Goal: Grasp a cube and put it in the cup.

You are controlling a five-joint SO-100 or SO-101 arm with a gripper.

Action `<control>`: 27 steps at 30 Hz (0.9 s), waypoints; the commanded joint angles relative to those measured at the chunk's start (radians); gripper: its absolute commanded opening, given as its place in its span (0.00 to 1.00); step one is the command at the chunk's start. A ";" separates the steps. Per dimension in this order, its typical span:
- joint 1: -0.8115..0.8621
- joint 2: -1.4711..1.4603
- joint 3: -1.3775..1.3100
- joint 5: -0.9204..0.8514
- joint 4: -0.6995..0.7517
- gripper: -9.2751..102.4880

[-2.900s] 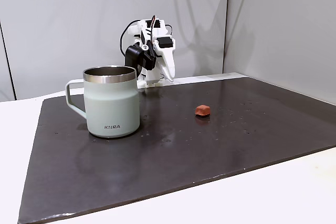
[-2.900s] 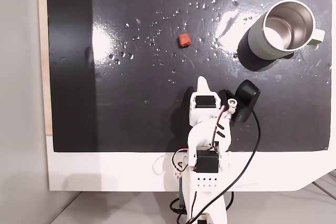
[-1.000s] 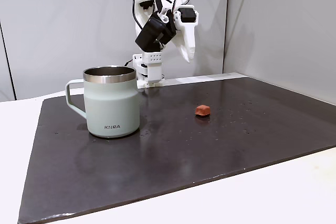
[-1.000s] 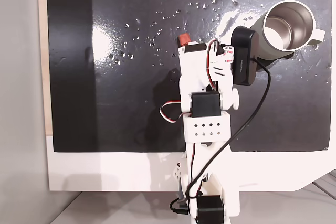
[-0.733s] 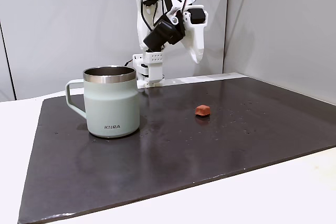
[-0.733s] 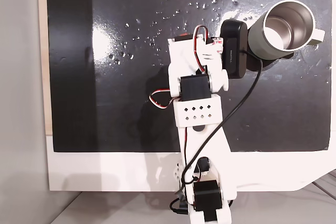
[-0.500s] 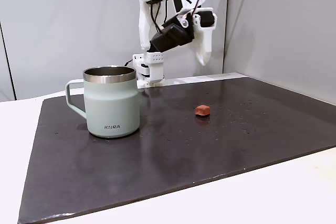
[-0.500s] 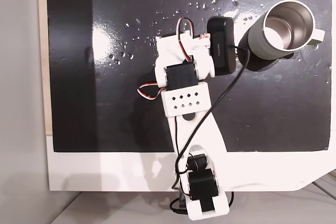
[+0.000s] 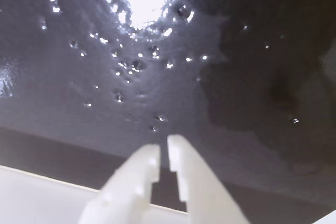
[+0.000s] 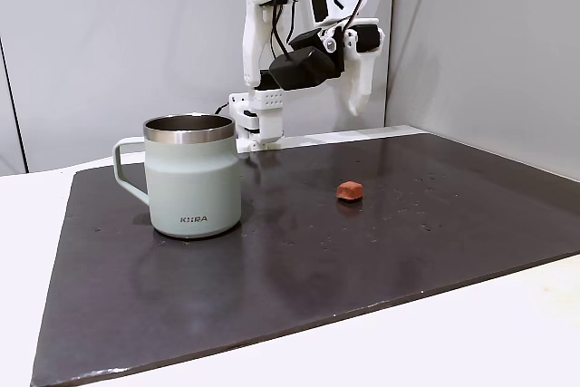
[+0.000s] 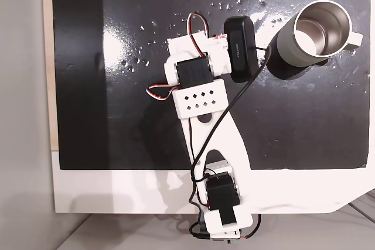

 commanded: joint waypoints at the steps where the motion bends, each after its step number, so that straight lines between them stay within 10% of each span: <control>1: 0.011 0.000 -0.074 0.000 0.011 0.08; 14: 0.101 -0.081 -0.121 0.029 0.035 0.31; 27: 0.104 -0.163 -0.178 0.008 0.054 0.34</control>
